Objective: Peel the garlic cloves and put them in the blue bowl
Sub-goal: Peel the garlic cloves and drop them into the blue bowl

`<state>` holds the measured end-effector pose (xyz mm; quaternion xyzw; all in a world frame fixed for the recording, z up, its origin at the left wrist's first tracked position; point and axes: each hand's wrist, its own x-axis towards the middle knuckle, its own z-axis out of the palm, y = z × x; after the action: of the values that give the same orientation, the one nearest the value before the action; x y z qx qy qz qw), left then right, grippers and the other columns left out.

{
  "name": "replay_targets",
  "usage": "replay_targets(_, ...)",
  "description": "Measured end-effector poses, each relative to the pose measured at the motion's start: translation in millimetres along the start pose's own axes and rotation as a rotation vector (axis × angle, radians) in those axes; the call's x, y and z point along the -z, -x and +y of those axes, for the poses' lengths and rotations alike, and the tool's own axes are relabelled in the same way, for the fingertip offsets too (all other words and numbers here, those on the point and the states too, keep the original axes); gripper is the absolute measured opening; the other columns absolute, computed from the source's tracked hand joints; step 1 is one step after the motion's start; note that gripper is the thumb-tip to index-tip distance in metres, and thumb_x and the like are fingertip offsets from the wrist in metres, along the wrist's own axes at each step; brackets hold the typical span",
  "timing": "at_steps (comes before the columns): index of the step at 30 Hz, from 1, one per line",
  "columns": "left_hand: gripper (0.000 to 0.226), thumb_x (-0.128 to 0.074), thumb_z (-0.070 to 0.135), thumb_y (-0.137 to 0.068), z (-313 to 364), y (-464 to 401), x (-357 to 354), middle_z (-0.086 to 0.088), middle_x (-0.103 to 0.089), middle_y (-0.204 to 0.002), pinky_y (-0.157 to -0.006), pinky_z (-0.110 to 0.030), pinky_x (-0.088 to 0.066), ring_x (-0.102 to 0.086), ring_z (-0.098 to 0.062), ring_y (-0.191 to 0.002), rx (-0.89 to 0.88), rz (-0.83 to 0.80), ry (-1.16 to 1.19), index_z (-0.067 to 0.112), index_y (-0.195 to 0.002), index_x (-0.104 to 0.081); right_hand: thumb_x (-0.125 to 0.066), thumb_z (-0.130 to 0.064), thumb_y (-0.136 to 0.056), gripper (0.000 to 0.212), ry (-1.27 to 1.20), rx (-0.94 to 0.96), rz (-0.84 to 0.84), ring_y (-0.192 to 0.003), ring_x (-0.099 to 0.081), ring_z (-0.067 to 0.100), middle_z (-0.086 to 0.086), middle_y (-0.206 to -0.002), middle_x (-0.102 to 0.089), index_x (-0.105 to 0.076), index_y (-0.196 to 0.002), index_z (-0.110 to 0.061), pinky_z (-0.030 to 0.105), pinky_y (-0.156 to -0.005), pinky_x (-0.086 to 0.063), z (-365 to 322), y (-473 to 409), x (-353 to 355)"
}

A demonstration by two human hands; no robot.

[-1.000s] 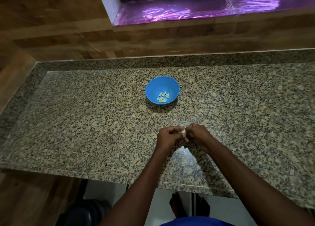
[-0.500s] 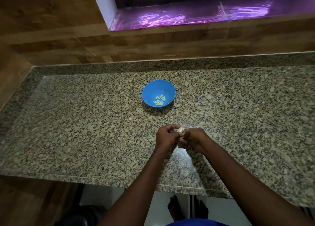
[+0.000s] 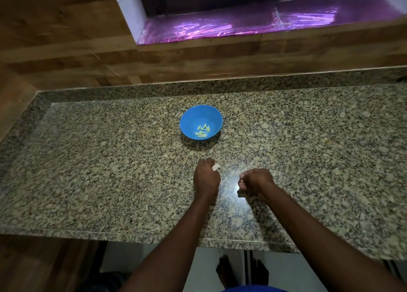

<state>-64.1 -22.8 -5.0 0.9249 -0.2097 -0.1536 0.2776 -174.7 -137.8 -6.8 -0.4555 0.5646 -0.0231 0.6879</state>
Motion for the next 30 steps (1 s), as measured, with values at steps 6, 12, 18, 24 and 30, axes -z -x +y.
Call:
replay_targets(6,0.013,-0.064,0.014,-0.093,13.8,18.1,-9.3,-0.001,-0.071,-0.093,-0.068,-0.028,-0.051,-0.065,-0.014,-0.080,-0.160,-0.036,0.137,0.014,-0.100,-0.075,-0.046,0.027,-0.083,0.035,-0.080,0.002,-0.018,-0.037,-0.047,0.019,0.008,-0.046,-0.048,-0.050,-0.061,0.001,0.040,-0.052,-0.051,3.5,-1.2,3.0)
replay_targets(12,0.005,-0.073,0.007,-0.086,18.9,29.3,-14.2,-0.010,-0.073,-0.068,-0.055,-0.033,-0.060,-0.066,-0.015,-0.055,0.065,-0.313,0.527,0.008,-0.086,-0.078,-0.076,0.010,-0.079,0.011,-0.006,0.081,0.128,-0.070,-0.074,0.038,0.025,-0.073,-0.072,-0.072,-0.071,0.004,0.051,-0.072,-0.062,5.8,0.1,6.9)
replay_targets(18,0.019,-0.067,0.004,-0.078,20.5,25.4,-17.9,-0.001,-0.072,-0.064,-0.052,-0.027,-0.055,-0.066,-0.013,-0.055,0.113,-0.221,0.459,0.020,-0.072,-0.074,-0.072,-0.004,-0.084,0.019,0.395,0.301,0.202,-0.061,-0.074,0.020,0.004,-0.062,-0.073,-0.077,-0.067,-0.013,0.040,-0.066,-0.064,10.7,5.4,18.3)
replay_targets(24,0.019,-0.075,0.002,-0.076,24.2,21.3,-22.1,-0.003,-0.074,-0.070,-0.054,-0.026,-0.055,-0.067,-0.013,-0.060,0.115,-0.254,0.551,0.021,-0.077,-0.073,-0.080,-0.011,-0.081,0.005,0.408,0.412,0.038,-0.067,-0.075,0.024,0.009,-0.068,-0.075,-0.079,-0.076,-0.013,0.043,-0.073,-0.063,5.6,9.4,27.7)
replay_targets(30,0.017,-0.077,-0.002,-0.079,31.1,26.1,-23.7,-0.009,-0.074,-0.073,-0.053,-0.025,-0.055,-0.068,-0.014,-0.057,0.116,-0.307,0.677,0.008,-0.092,-0.073,-0.081,-0.004,-0.077,0.007,0.261,0.339,0.012,-0.064,-0.072,0.042,0.023,-0.065,-0.071,-0.075,-0.072,-0.003,0.056,-0.069,-0.061,9.2,6.5,34.5)
